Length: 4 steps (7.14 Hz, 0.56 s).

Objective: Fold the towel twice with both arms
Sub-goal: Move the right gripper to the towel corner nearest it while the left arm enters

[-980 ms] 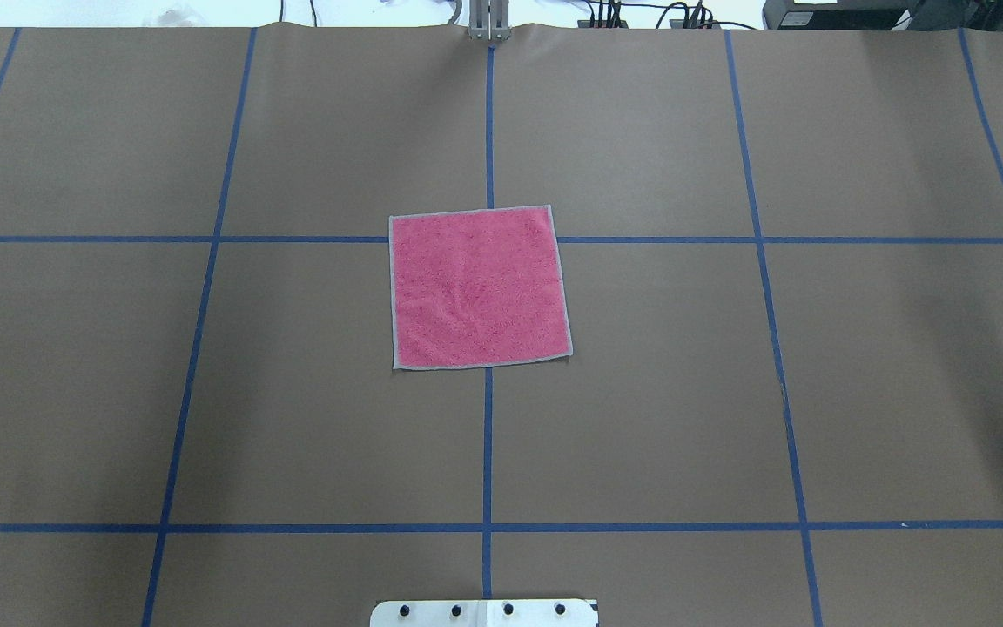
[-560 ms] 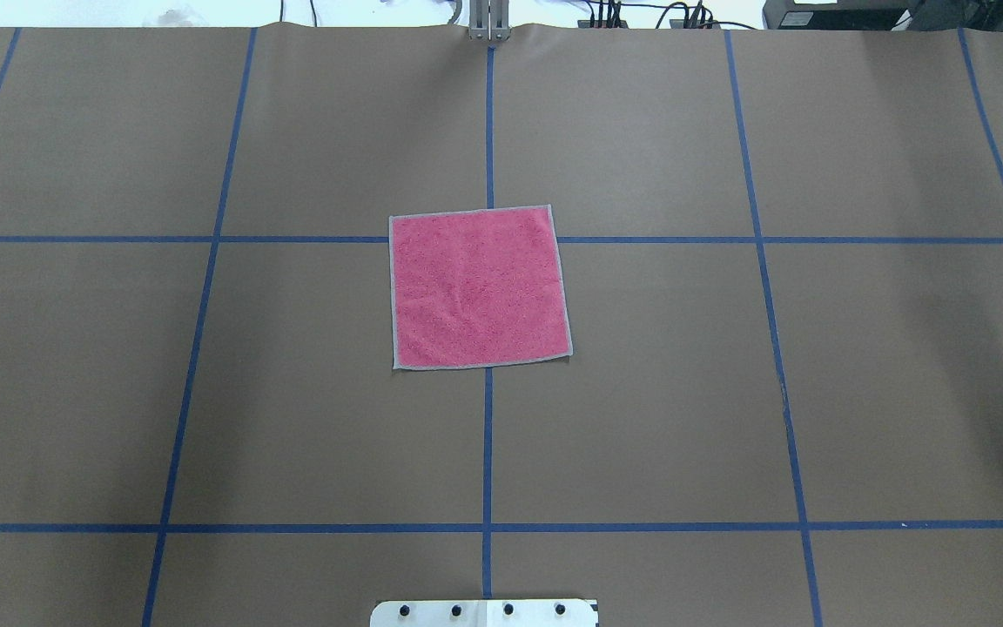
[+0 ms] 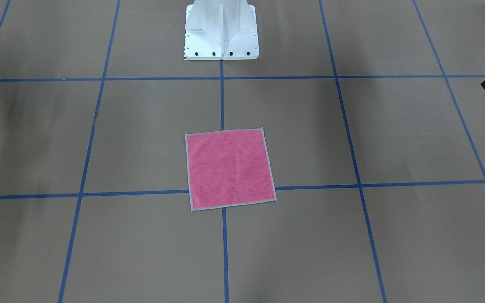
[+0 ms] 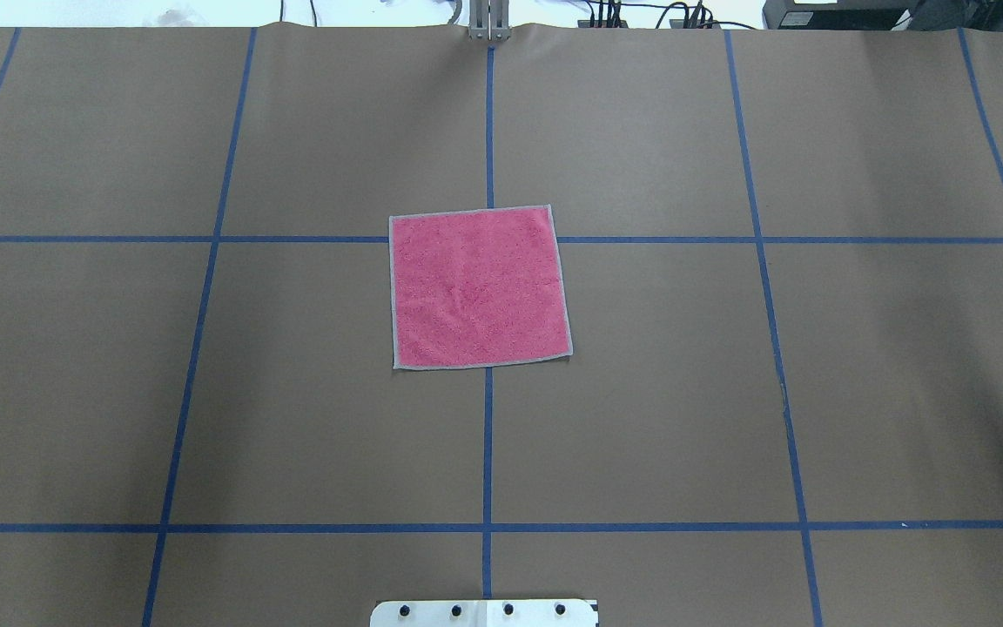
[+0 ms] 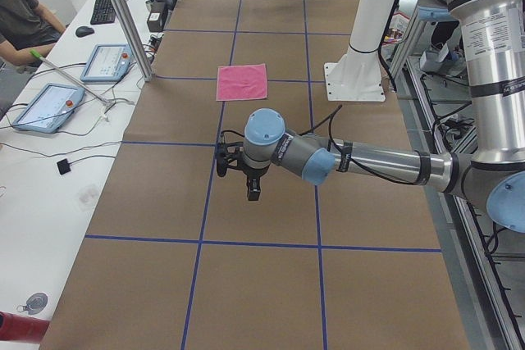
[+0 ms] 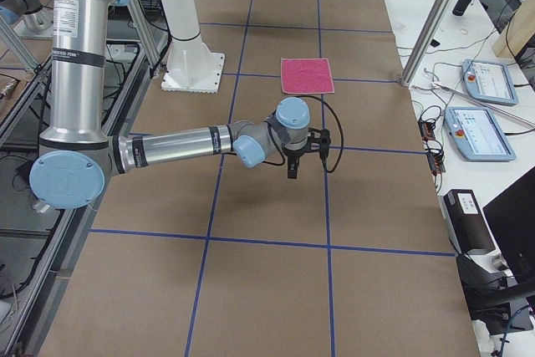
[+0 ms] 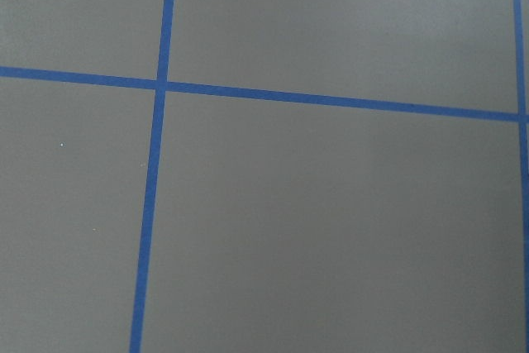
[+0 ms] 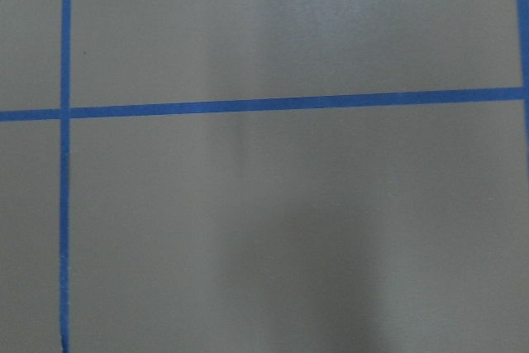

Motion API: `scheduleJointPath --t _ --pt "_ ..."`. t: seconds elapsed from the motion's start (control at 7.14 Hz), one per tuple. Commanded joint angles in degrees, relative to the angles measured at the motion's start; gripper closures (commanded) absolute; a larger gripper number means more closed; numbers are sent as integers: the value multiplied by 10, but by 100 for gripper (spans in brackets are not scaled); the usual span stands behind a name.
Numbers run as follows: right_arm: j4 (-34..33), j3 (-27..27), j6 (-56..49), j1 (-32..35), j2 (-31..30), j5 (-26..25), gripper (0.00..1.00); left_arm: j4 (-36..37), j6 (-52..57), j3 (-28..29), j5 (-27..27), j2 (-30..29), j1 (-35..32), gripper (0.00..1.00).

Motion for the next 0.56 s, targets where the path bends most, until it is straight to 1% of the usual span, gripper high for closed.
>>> scheduleJointPath --t 0.0,0.14,0.28,0.42 --pt "31 0 205 -122 85 -72 0 0 -17 0 -5 -15 20 1" --pt "31 0 299 -173 119 -123 0 0 -56 1 -7 -27 35 1" --pt "31 0 388 -223 153 -165 0 1 -99 1 -7 -45 46 1" --pt "25 -6 460 -278 194 -215 1 1 -134 5 -7 -60 58 1"
